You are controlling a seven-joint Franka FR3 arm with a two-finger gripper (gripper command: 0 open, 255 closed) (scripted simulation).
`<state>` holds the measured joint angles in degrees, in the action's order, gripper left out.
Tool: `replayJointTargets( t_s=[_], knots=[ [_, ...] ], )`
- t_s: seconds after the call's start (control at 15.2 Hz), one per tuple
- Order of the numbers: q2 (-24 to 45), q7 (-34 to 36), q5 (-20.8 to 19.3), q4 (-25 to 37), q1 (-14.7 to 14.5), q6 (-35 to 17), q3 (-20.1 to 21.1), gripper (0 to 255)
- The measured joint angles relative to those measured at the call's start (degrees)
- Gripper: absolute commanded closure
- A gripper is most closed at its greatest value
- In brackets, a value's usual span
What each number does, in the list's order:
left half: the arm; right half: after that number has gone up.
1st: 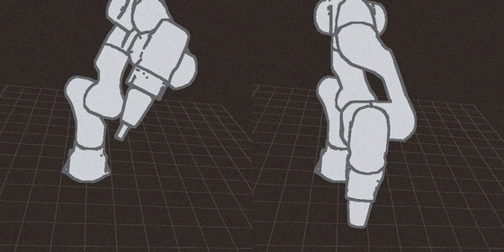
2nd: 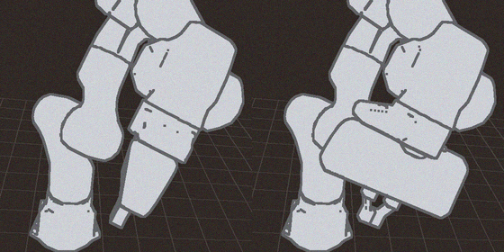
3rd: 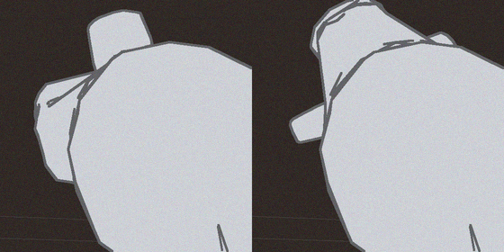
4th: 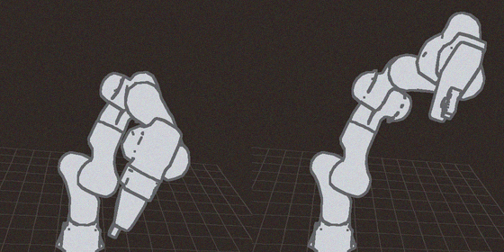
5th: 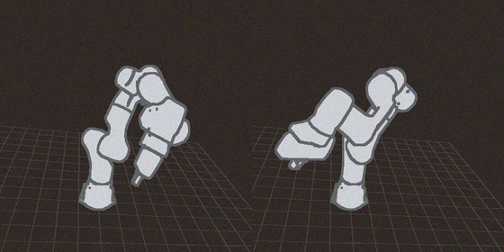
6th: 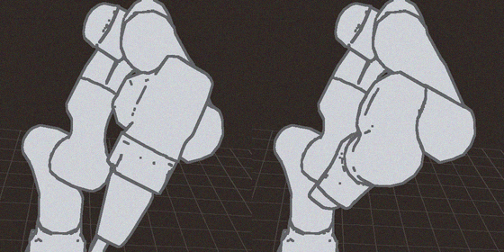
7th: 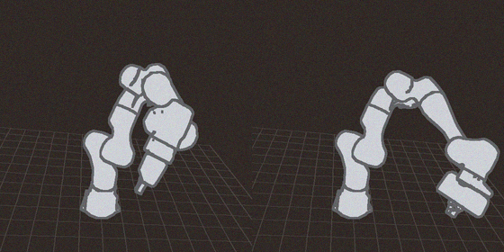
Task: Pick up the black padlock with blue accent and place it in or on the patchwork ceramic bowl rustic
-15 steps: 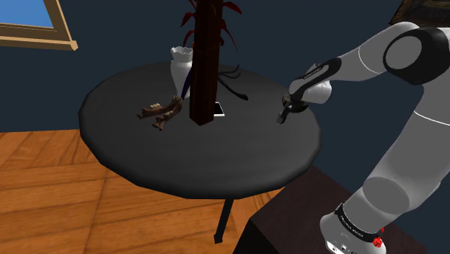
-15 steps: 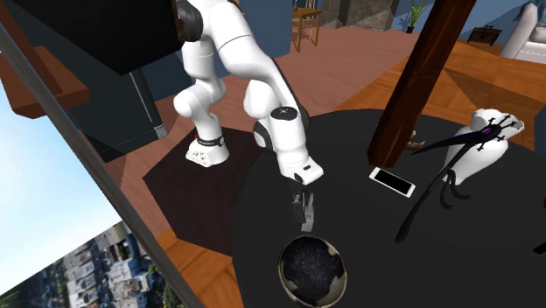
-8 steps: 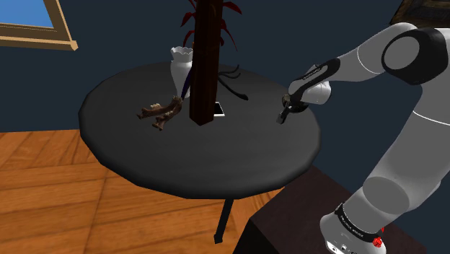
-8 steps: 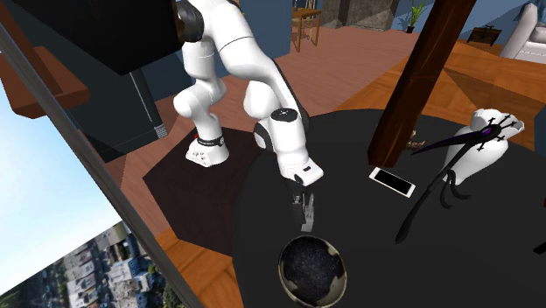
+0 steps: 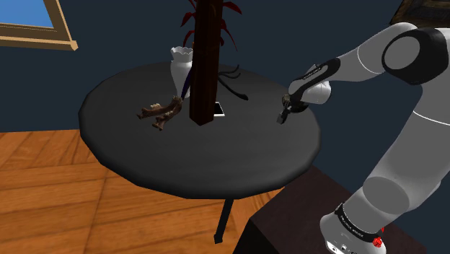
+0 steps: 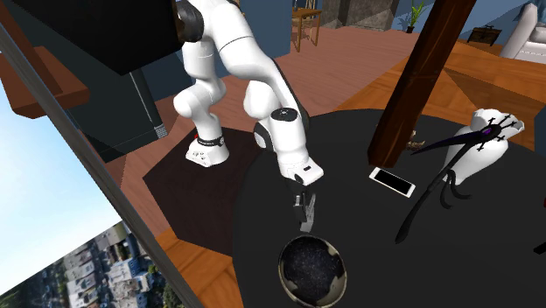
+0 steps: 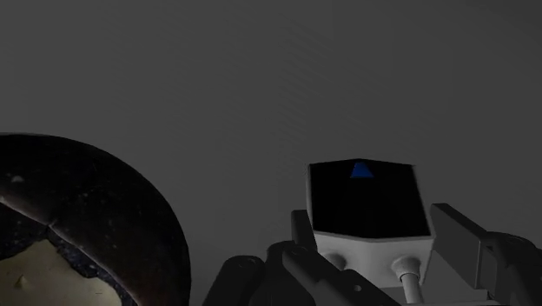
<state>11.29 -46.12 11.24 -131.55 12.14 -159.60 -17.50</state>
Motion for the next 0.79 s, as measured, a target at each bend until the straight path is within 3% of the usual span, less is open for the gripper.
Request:
replayJointTargets(
  t_s=[0.79],
  knots=[
    [-5.12,3.58,-4.84,1.40,-1.14,6.25,-1.81,255]
  ],
)
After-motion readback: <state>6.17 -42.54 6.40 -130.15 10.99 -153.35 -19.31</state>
